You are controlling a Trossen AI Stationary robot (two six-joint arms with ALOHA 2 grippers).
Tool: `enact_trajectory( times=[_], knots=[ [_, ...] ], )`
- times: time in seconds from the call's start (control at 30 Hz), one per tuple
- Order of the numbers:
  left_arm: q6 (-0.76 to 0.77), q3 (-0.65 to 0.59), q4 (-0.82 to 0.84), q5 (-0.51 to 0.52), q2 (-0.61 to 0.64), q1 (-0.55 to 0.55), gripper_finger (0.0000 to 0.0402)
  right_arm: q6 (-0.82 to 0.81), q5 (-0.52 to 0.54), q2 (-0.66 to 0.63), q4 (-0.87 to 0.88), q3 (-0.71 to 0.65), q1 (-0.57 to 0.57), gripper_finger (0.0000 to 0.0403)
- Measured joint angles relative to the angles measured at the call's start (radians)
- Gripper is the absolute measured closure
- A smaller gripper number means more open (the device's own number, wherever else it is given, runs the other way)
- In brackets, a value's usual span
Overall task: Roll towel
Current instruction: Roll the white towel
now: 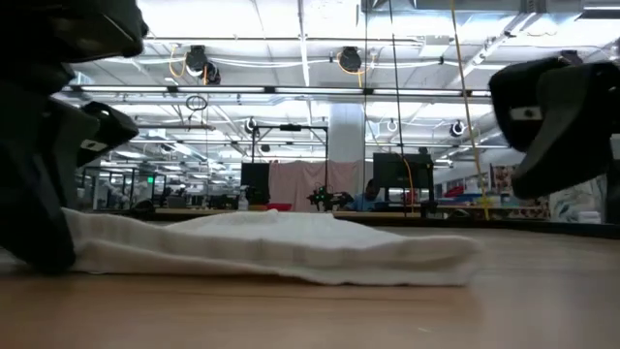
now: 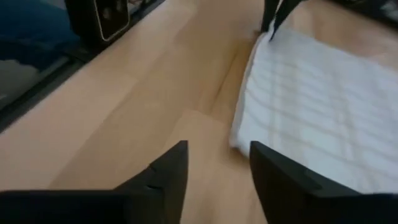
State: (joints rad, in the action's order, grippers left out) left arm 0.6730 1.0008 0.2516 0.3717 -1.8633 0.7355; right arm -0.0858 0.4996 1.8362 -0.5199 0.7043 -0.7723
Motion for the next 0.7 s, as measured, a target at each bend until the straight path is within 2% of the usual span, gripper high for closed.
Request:
enact_trajectory(
  times=[0.13, 0.2, 0.43, 0.7],
  knots=[
    [-0.013, 0.0, -0.023, -0.009, 0.008, -0.01, 0.0397, 0.046, 0.122, 0.009, -0.002, 0.001, -0.031, 0.0212],
    [-0.027, 0.001, -0.028, -0.009, 0.03, -0.01, 0.0397, 0.077, 0.139, 0.009, -0.003, 0.001, -0.031, 0.0206],
    [-0.024, 0.004, -0.042, 0.023, 0.123, -0.016, 0.0397, 0.175, 0.053, 0.009, -0.004, 0.002, 0.029, 0.0216],
    [0.02, 0.005, -0.041, 0.044, 0.157, -0.016, 0.0397, 0.184, -0.004, 0.031, -0.017, 0.003, 0.052, 0.0214]
  ],
)
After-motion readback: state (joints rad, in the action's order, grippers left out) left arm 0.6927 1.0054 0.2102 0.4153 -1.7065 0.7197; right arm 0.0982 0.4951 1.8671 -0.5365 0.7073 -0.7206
